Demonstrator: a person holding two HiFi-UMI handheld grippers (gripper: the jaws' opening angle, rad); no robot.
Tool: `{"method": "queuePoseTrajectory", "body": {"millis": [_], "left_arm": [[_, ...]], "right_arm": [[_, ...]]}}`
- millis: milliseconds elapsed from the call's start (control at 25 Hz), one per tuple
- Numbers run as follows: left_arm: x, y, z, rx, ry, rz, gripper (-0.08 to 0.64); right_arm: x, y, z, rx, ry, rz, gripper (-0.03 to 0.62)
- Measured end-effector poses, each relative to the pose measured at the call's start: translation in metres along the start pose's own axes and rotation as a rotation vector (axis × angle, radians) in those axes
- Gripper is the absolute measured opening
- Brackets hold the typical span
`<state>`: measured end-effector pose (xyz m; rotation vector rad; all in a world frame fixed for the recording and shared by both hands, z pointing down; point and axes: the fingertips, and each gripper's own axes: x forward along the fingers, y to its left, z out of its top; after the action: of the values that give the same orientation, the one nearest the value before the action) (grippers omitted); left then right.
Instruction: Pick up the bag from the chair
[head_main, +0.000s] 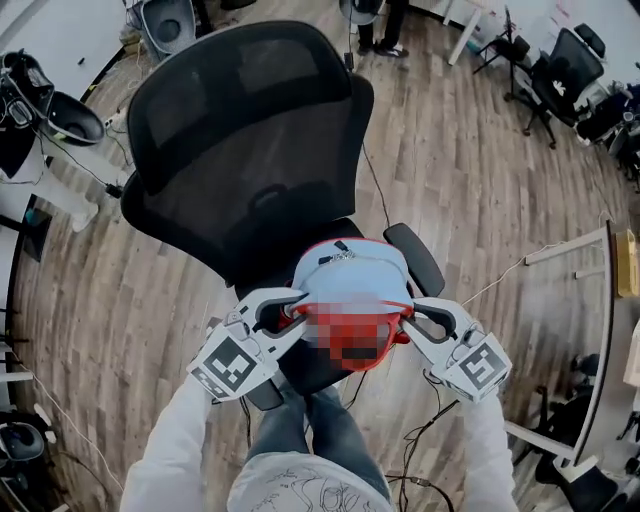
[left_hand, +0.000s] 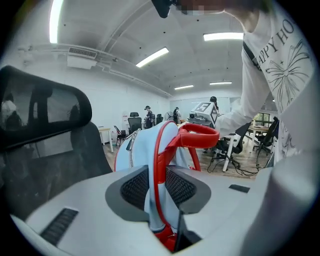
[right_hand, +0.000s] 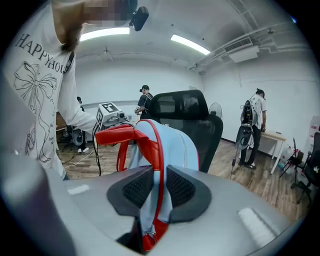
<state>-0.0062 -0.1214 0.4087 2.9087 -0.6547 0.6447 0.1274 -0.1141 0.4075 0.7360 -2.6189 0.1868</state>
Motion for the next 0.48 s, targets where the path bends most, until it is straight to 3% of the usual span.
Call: {"method": "queuePoseTrajectory", "body": {"millis": [480], "left_arm": [[-0.065, -0.005, 0.112, 0.108, -0.121, 0.07, 0.098]], "right_arm": [[-0.05, 0.019, 0.11, -0.073, -0.137, -0.081, 0.091]]}}
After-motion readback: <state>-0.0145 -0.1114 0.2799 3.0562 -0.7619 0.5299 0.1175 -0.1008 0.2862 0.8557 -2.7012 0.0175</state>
